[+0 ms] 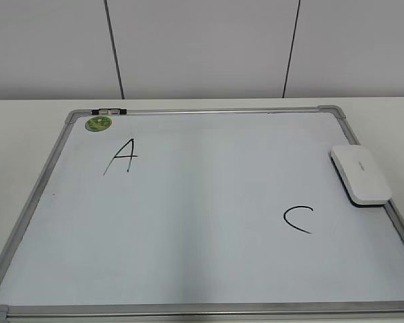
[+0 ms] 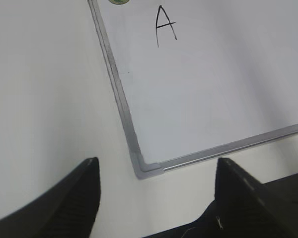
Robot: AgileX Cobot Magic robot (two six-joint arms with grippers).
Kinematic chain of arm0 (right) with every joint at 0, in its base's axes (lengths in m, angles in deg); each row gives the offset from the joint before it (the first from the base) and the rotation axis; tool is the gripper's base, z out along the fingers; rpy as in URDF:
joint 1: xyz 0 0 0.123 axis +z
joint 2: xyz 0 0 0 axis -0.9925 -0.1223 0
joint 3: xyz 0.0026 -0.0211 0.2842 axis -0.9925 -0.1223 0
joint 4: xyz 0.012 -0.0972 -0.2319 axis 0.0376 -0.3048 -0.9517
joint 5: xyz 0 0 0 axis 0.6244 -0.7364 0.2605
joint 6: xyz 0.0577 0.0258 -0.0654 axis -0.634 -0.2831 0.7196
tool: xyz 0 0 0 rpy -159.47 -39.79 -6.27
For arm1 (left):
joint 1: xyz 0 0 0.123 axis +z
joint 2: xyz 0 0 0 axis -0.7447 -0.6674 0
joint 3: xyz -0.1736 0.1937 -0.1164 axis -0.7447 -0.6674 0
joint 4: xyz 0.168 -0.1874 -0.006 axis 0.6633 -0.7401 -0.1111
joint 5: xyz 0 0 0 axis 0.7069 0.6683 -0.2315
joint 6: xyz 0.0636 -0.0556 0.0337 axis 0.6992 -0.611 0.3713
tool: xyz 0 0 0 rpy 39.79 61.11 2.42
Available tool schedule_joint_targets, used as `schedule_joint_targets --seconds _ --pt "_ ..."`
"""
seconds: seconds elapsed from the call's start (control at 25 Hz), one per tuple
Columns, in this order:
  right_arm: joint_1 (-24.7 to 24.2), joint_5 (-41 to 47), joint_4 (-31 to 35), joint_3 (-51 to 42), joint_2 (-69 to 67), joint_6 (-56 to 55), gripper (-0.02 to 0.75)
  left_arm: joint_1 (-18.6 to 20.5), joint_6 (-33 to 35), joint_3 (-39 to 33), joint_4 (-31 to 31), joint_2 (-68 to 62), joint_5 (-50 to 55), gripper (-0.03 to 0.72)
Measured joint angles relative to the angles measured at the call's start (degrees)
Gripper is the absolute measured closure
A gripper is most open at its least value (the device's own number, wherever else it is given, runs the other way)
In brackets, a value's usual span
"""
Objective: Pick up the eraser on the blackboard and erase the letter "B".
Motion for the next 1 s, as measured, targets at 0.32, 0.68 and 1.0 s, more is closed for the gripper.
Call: schedule_joint_targets --seconds 0.32,0.68,1.0 --pt "0.0 0.4 -4.42 -11.85 14.28 -0.03 0.144 0.0 -0.02 -12.08 4.7 14.95 0.12 0.166" --pt "0.0 0.4 -8.26 -25.59 24.79 -0.03 0.144 0.0 -0.02 -23.65 4.96 17.18 -3.45 0.167" --pt "0.0 -2.1 -9.61 -33.04 27.65 -0.03 0.144 0.0 -0.02 -29.95 5.62 17.51 -9.29 0.167"
